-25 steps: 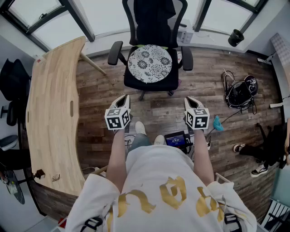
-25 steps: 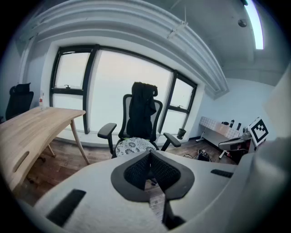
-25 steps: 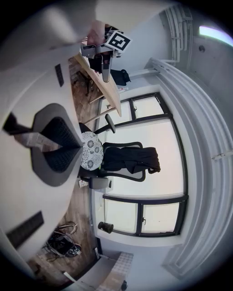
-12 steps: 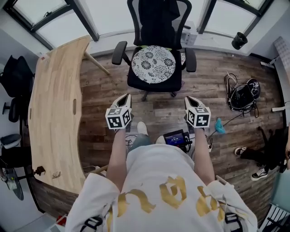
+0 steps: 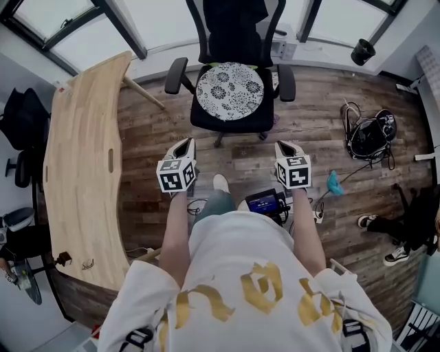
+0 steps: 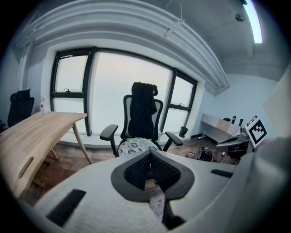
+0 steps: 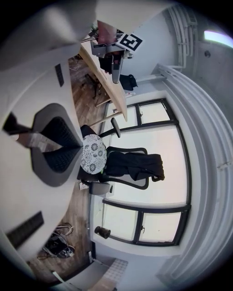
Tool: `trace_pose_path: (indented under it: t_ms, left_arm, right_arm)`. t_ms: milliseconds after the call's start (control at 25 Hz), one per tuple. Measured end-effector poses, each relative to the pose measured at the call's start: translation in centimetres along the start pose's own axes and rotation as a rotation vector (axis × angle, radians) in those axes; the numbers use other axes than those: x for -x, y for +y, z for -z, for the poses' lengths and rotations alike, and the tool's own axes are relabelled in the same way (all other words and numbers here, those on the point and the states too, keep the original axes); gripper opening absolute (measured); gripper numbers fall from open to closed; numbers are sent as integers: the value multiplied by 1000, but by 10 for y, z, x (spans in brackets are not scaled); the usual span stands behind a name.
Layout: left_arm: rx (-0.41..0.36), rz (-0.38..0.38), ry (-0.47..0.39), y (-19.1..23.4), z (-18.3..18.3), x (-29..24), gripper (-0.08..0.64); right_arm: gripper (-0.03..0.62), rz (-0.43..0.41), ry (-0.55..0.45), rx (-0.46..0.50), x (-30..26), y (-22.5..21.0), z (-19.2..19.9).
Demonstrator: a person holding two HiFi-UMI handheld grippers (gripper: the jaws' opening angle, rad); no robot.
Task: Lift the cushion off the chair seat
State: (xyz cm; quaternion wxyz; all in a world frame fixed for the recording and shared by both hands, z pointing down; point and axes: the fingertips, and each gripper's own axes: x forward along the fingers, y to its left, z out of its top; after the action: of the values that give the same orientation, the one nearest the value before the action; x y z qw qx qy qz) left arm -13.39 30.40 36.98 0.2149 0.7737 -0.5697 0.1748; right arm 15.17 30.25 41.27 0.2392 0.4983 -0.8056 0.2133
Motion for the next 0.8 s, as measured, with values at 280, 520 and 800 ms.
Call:
trace_pose_path:
  t_ms: [280, 520, 800]
  left_arm:
    - [3, 19, 24, 3, -7, -35, 11]
    - [59, 34, 32, 21, -25, -92, 11]
    - [35, 73, 51, 38, -74, -170, 11]
  right_arm:
    - [11, -35, 16, -43, -27, -10, -5]
    - [12, 30, 76, 39, -64, -38, -29]
    - [12, 58, 102, 52, -124, -68, -81]
